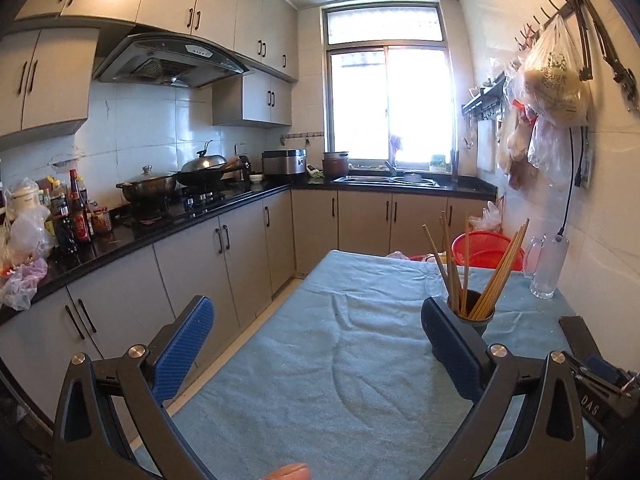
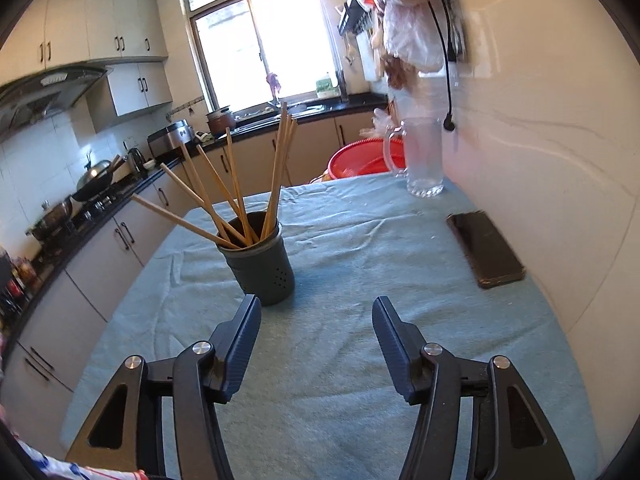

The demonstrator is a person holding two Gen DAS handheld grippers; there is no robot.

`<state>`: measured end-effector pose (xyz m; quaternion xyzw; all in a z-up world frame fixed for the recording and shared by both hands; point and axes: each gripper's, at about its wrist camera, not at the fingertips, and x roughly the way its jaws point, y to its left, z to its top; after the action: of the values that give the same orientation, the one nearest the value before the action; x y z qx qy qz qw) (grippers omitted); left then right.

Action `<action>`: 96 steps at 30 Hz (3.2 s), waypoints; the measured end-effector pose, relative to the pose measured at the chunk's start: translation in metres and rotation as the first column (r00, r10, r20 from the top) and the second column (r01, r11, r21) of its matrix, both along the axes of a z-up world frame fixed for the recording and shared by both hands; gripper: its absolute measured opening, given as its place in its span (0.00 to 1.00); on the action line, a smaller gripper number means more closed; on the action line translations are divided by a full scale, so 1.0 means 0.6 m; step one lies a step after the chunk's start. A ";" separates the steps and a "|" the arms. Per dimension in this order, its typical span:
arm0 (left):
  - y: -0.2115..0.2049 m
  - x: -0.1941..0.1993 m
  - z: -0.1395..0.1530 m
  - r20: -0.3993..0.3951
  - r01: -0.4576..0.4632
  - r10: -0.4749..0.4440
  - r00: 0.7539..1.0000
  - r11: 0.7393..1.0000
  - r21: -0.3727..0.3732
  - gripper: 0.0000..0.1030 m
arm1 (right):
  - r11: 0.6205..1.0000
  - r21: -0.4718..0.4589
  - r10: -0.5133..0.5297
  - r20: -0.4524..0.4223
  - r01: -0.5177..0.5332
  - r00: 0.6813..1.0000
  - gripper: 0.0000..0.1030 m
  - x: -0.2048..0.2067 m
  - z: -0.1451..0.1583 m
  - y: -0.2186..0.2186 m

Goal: Organize utensils

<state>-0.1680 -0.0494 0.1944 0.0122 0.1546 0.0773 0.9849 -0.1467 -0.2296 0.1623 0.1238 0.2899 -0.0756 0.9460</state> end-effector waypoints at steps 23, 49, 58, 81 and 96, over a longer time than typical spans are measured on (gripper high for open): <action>-0.033 0.001 -0.082 -0.241 0.110 -0.101 0.965 0.994 0.025 1.00 | 0.993 -0.115 -0.019 -0.038 0.015 0.999 0.71 -0.036 -0.002 0.033; -0.015 0.038 -0.131 -0.385 0.152 -0.167 0.908 0.986 -0.070 1.00 | 0.983 -0.182 -0.035 -0.101 0.016 0.994 0.74 -0.018 -0.023 0.046; -0.008 0.044 -0.139 -0.402 0.147 -0.168 0.900 0.986 -0.082 1.00 | 0.981 -0.195 -0.023 -0.115 0.000 0.993 0.74 -0.013 -0.030 0.059; -0.014 0.042 -0.145 -0.406 0.159 -0.172 0.898 0.985 -0.065 1.00 | 0.983 -0.180 -0.034 -0.099 0.016 0.994 0.74 -0.014 -0.029 0.053; -0.013 0.043 -0.148 -0.409 0.151 -0.163 0.898 0.987 -0.063 1.00 | 0.984 -0.176 -0.034 -0.093 0.017 0.995 0.75 -0.015 -0.027 0.052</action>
<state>-0.1421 -0.0571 0.1058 0.0258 0.3586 -0.0090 0.9331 -0.1556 -0.1983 0.1458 0.0401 0.3256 -0.1187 0.9372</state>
